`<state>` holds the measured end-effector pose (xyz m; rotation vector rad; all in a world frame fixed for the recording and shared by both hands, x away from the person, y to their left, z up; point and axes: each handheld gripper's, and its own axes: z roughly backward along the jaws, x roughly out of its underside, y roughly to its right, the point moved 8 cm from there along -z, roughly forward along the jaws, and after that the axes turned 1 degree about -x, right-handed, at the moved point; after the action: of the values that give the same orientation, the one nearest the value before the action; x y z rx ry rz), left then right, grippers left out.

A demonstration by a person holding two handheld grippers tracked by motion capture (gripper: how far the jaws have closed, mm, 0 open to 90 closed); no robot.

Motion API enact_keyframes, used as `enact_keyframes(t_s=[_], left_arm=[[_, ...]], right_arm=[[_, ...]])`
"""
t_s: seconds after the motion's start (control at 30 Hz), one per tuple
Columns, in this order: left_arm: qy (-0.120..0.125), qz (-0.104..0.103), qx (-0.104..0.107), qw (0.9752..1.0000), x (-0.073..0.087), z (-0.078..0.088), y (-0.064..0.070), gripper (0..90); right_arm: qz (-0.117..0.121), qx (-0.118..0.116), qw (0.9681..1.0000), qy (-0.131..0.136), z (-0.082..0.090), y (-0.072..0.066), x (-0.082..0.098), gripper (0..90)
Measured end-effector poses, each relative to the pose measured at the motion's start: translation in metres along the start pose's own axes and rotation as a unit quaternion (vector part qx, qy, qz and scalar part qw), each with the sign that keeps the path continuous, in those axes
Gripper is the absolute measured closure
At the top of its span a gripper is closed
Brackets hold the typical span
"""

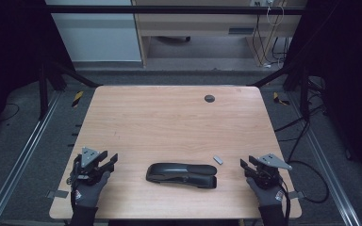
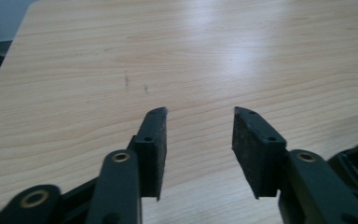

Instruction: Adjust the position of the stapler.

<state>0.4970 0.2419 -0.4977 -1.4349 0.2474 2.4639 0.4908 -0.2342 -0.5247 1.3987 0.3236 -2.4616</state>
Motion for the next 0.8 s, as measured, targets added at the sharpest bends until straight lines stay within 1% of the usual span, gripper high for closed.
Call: enact_keyframes(t_s=[0.03, 0.07, 0.1, 0.13, 0.2, 0.23, 0.27, 0.3, 0.33, 0.37, 0.43, 0.5, 0.53, 0.57, 0.6, 0.63, 0.67, 0.7, 0.73, 0.8], left_arm=[[0.000, -0.007, 0.003, 1.0000, -0.001, 0.001, 0.003, 61.8], [0.000, -0.007, 0.003, 1.0000, -0.001, 0.001, 0.003, 64.4], [0.001, -0.011, 0.010, 0.9999, -0.003, 0.003, 0.009, 66.9], [0.001, -0.017, 0.015, 0.9997, -0.003, 0.004, 0.012, 69.9], [0.002, -0.018, 0.022, 0.9996, -0.004, 0.005, 0.018, 75.7], [0.002, -0.022, 0.025, 0.9994, -0.005, 0.005, 0.020, 77.9], [0.002, -0.022, 0.025, 0.9994, -0.005, 0.005, 0.020, 80.1], [0.002, -0.024, 0.031, 0.9992, -0.005, 0.005, 0.024, 82.2], [0.001, -0.025, 0.034, 0.9991, -0.005, 0.004, 0.026, 84.1], [0.002, -0.026, 0.038, 0.9989, -0.005, 0.004, 0.028, 85.7], [-0.002, -0.033, 0.045, 0.9984, -0.006, 0.002, 0.032, 88.9], [-0.007, -0.035, 0.054, 0.9979, -0.006, -0.002, 0.036, 89.6], [-0.008, -0.040, 0.055, 0.9977, -0.006, -0.003, 0.038, 89.6], [-0.008, -0.040, 0.055, 0.9977, -0.006, -0.003, 0.038, 89.6], [-0.012, -0.048, 0.058, 0.9971, -0.007, -0.006, 0.041, 89.7], [-0.012, -0.048, 0.058, 0.9971, -0.007, -0.006, 0.041, 89.7], [-0.012, -0.051, 0.061, 0.9968, -0.009, -0.008, 0.043, 89.7], [-0.010, -0.056, 0.063, 0.9964, -0.012, -0.009, 0.046, 89.7], [-0.009, -0.057, 0.066, 0.9962, -0.014, -0.010, 0.048, 89.7], [-0.009, -0.063, 0.070, 0.9956, -0.017, -0.013, 0.052, 89.6]], right_arm=[[0.002, -0.006, 1.0000, 0.000, 0.000, -0.002, 0.000, 63.6], [0.002, -0.006, 1.0000, 0.000, 0.000, -0.002, 0.000, 63.6], [0.005, -0.017, 0.9998, -0.001, 0.001, -0.008, -0.001, 66.9], [0.007, -0.021, 0.9998, -0.001, 0.002, -0.010, -0.001, 68.8], [0.010, -0.031, 0.9995, -0.002, 0.003, -0.015, -0.001, 73.0], [0.013, -0.035, 0.9993, -0.003, 0.003, -0.017, -0.001, 74.9], [0.013, -0.035, 0.9993, -0.003, 0.003, -0.017, -0.001, 74.9], [0.014, -0.041, 0.9990, -0.007, 0.004, -0.021, 0.001, 78.8], [0.017, -0.045, 0.9988, -0.008, 0.004, -0.023, 0.001, 80.6], [0.014, -0.049, 0.9986, -0.010, 0.004, -0.025, 0.002, 82.4], [0.015, -0.059, 0.9981, -0.013, 0.005, -0.029, 0.005, 86.1], [0.020, -0.066, 0.9975, -0.016, 0.005, -0.035, 0.007, 88.9], [0.025, -0.068, 0.9971, -0.021, 0.006, -0.038, 0.009, 89.9], [0.027, -0.075, 0.9966, -0.022, 0.006, -0.043, 0.010, 90.0], [0.032, -0.079, 0.9961, -0.024, 0.006, -0.047, 0.011, 90.0], [0.037, -0.085, 0.9953, -0.026, 0.005, -0.050, 0.012, 90.0], [0.037, -0.085, 0.9953, -0.026, 0.005, -0.050, 0.012, 90.0], [0.039, -0.097, 0.9941, -0.029, 0.005, -0.057, 0.013, 90.0], [0.038, -0.106, 0.9931, -0.030, 0.005, -0.060, 0.013, 90.0], [0.041, -0.118, 0.9915, -0.034, 0.005, -0.066, 0.015, 90.0]])
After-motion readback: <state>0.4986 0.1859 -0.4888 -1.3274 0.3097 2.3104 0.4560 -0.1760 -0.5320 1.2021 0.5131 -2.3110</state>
